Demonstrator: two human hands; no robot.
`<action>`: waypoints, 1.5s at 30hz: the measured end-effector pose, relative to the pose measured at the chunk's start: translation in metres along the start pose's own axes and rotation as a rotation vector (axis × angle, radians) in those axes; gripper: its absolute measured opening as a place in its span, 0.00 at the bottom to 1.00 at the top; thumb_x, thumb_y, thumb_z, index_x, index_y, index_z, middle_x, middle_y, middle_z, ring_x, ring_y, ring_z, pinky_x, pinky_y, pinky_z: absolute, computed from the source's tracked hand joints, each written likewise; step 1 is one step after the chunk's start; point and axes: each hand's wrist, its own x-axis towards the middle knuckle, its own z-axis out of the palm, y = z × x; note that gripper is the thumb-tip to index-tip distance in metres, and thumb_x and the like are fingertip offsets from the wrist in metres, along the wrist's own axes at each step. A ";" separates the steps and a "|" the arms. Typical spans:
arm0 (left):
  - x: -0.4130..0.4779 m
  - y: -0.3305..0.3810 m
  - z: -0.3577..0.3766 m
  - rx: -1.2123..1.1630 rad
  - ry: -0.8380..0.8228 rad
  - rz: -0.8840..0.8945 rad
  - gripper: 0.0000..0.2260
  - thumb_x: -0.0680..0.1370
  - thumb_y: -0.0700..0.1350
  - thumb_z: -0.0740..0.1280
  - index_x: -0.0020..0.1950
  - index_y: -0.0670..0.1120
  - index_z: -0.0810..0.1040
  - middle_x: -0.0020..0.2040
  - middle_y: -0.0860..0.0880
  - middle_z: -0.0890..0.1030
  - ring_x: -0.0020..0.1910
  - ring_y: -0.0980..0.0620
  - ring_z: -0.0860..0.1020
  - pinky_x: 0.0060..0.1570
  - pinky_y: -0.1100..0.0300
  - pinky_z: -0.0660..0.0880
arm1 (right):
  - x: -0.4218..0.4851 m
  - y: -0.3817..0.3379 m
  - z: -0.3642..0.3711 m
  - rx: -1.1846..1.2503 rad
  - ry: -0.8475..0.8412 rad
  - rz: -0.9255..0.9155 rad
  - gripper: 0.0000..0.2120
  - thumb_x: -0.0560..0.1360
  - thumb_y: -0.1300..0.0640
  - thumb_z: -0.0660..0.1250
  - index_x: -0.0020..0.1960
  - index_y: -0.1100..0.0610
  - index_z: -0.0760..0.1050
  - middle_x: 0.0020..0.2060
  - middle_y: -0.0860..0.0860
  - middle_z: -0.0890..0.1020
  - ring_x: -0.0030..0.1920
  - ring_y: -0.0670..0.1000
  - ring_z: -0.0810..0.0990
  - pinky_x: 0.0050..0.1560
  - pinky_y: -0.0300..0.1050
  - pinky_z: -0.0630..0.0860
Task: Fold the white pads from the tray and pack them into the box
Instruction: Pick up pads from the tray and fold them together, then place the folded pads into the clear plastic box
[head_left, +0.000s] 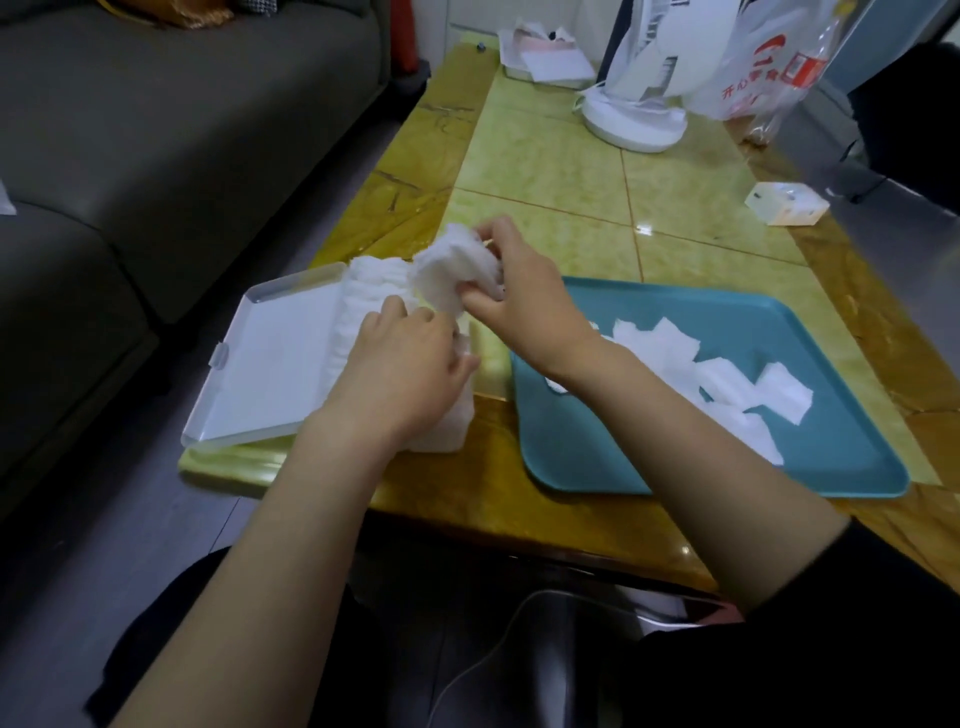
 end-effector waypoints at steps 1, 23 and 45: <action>-0.001 -0.001 -0.001 -0.005 0.011 0.004 0.17 0.81 0.54 0.55 0.63 0.46 0.72 0.59 0.46 0.76 0.60 0.43 0.66 0.54 0.53 0.61 | 0.004 0.001 0.002 -0.073 -0.077 -0.005 0.16 0.71 0.63 0.66 0.57 0.60 0.68 0.39 0.53 0.76 0.38 0.52 0.72 0.37 0.44 0.66; -0.010 -0.008 -0.011 -0.189 -0.017 -0.055 0.19 0.79 0.51 0.61 0.68 0.46 0.68 0.61 0.44 0.73 0.62 0.45 0.67 0.57 0.53 0.64 | 0.035 -0.021 0.009 -0.640 -0.538 -0.166 0.09 0.73 0.63 0.61 0.37 0.62 0.77 0.37 0.60 0.81 0.36 0.56 0.73 0.38 0.51 0.69; -0.011 0.043 0.004 -0.199 0.148 0.198 0.11 0.81 0.45 0.58 0.62 0.45 0.72 0.59 0.46 0.72 0.60 0.45 0.69 0.56 0.55 0.63 | -0.024 0.095 -0.049 -0.501 -0.345 0.304 0.23 0.78 0.60 0.61 0.71 0.58 0.63 0.68 0.55 0.70 0.68 0.54 0.68 0.64 0.42 0.62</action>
